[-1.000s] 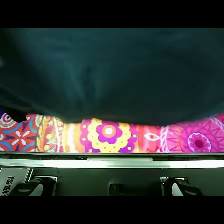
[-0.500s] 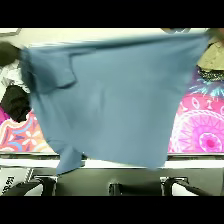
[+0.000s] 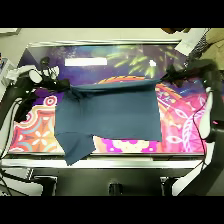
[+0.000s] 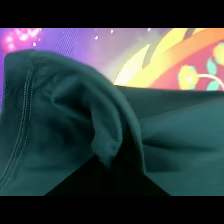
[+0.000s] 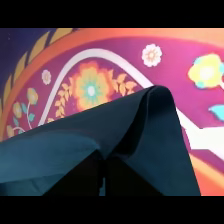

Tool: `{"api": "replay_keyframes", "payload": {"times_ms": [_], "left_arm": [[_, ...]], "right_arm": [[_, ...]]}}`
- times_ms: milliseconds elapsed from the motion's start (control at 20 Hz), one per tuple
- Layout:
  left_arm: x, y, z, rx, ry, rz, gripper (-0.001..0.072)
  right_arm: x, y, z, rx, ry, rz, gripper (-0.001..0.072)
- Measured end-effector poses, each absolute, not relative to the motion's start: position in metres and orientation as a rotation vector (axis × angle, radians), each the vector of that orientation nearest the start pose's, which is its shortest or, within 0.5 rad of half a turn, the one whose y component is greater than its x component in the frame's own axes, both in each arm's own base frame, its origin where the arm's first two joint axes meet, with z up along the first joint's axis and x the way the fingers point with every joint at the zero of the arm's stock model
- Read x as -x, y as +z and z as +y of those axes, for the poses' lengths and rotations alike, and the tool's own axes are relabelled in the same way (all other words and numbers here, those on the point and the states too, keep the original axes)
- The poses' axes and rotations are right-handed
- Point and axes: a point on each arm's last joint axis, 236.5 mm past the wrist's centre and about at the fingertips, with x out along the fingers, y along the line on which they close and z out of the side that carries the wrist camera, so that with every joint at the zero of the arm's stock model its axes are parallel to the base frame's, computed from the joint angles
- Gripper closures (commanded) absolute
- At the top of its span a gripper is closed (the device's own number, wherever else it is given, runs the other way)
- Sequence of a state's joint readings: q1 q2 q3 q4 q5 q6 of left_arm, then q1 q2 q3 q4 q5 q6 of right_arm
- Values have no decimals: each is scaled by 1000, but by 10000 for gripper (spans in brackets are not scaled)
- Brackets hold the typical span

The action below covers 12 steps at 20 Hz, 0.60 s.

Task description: Fold the clothes and pants, and hang the long-sleeved shirts on hangers.

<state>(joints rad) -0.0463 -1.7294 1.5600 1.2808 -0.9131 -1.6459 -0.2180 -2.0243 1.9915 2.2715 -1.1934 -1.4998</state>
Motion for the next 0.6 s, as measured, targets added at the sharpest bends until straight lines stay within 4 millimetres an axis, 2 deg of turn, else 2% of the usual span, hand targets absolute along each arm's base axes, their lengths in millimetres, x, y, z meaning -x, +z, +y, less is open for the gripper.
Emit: {"api": "replay_keyframes", "payload": {"times_ms": [100,150,250,350,450,600], "left_arm": [[-536,-32,-79,338,-108,1108,359],[-537,-33,-78,346,-106,1109,297],[-535,-27,-67,359,-92,1111,296],[-530,-9,-44,381,-64,1101,296],[-520,12,-16,405,-28,1096,296],[-493,41,25,429,19,1111,296]], "right_arm": [[-595,-17,22,-818,187,1116,399],[-595,-21,24,-822,189,1122,349],[-588,-20,20,-815,200,1144,347],[-571,-8,8,-790,232,1181,349],[-546,9,-9,-748,277,1222,348],[-502,38,-41,-739,314,1253,345]]}}
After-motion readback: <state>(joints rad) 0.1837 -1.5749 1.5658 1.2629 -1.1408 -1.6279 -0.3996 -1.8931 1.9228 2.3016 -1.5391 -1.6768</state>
